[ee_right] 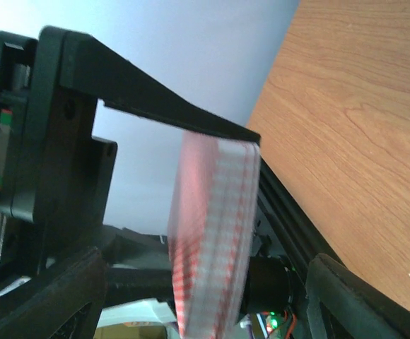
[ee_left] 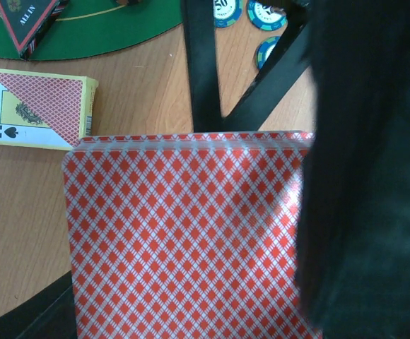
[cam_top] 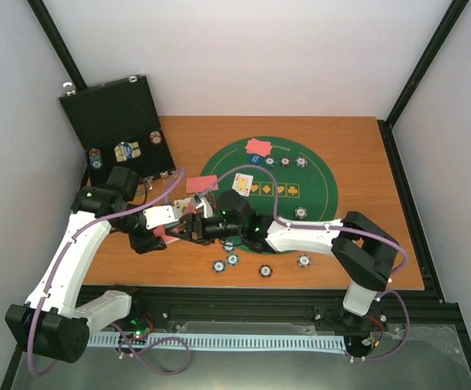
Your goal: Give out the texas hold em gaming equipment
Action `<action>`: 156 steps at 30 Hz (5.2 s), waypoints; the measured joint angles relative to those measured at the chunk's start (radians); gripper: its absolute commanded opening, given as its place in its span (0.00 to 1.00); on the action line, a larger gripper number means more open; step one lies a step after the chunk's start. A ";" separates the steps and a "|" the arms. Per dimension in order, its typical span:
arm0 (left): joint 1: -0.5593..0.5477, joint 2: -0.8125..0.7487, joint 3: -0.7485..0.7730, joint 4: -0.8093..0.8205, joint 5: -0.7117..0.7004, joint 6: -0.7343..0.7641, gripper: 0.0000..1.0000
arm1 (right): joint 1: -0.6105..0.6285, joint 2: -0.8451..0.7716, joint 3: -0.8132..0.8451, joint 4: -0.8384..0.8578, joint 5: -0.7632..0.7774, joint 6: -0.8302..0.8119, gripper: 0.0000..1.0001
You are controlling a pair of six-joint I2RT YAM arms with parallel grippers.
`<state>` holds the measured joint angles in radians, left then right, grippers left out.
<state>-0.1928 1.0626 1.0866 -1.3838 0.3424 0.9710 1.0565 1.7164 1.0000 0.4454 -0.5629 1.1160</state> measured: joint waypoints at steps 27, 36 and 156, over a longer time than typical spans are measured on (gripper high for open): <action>0.000 -0.009 0.019 -0.024 0.002 -0.006 0.28 | 0.030 0.245 0.161 0.190 -0.067 0.165 0.64; 0.000 -0.016 0.019 -0.028 0.002 -0.006 0.28 | -0.003 0.201 0.088 0.216 -0.081 0.168 0.46; 0.000 -0.026 0.056 -0.031 -0.006 -0.006 0.27 | -0.269 -0.306 -0.044 -0.577 0.116 -0.360 0.96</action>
<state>-0.1928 1.0370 1.1427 -1.4143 0.3367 0.9646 0.7876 1.4105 0.9562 -0.1318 -0.4465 0.7555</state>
